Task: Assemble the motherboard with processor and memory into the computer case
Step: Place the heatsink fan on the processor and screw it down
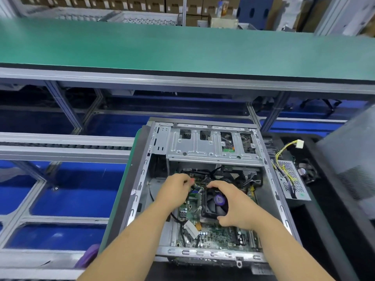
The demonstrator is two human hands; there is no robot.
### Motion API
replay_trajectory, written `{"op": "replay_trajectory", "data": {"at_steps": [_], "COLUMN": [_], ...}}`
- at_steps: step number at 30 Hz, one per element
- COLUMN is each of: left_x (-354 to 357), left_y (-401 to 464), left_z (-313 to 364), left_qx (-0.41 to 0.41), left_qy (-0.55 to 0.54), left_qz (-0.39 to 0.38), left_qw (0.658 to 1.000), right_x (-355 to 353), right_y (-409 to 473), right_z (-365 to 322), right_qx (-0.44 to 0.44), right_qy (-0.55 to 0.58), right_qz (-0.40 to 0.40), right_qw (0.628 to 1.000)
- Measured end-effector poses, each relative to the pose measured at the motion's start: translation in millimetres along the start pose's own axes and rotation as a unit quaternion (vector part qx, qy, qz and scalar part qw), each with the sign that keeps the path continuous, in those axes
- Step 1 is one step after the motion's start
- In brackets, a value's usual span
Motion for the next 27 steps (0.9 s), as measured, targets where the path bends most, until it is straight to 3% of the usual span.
{"op": "replay_trajectory", "data": {"at_steps": [6,9,14,20,23,27], "left_x": [5.5,8.3,3.0,8.6,17.6,34.8], "left_y": [2.4,1.0,-1.6,-2.3,-4.6,-15.5], "left_z": [-16.7,-20.5,-21.1,-18.7,-20.7,-23.2], "left_qx": [-0.072,-0.086,-0.091,-0.090,-0.117,-0.194], "left_qy": [-0.034,0.017,0.052,0.068,0.021,-0.084], "left_qz": [0.004,-0.014,-0.002,-0.042,-0.098,-0.205], "left_qw": [0.997,0.996,0.994,0.993,0.988,0.956], "right_x": [11.2,18.4,23.1,23.6,22.8,22.6], "right_y": [3.9,8.1,11.5,10.1,8.7,7.4], "right_z": [-14.2,-17.9,-20.3,-14.9,-16.0,-19.7], "right_qx": [-0.022,-0.026,-0.030,-0.029,-0.044,-0.060], "right_qy": [-0.078,-0.121,-0.113,-0.102,-0.100,-0.105], "right_qz": [-0.041,-0.047,-0.049,-0.057,-0.066,-0.061], "right_qw": [0.996,0.991,0.992,0.993,0.992,0.991]}}
Point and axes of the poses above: each hand's wrist, its own y-axis towards the middle knuckle, its own x-axis out of the palm, z = x × y, the point moved 8 cm from there along y, towards the middle knuckle, and after that the axes turned 3 degrees about -x, right-handed, at the moved point
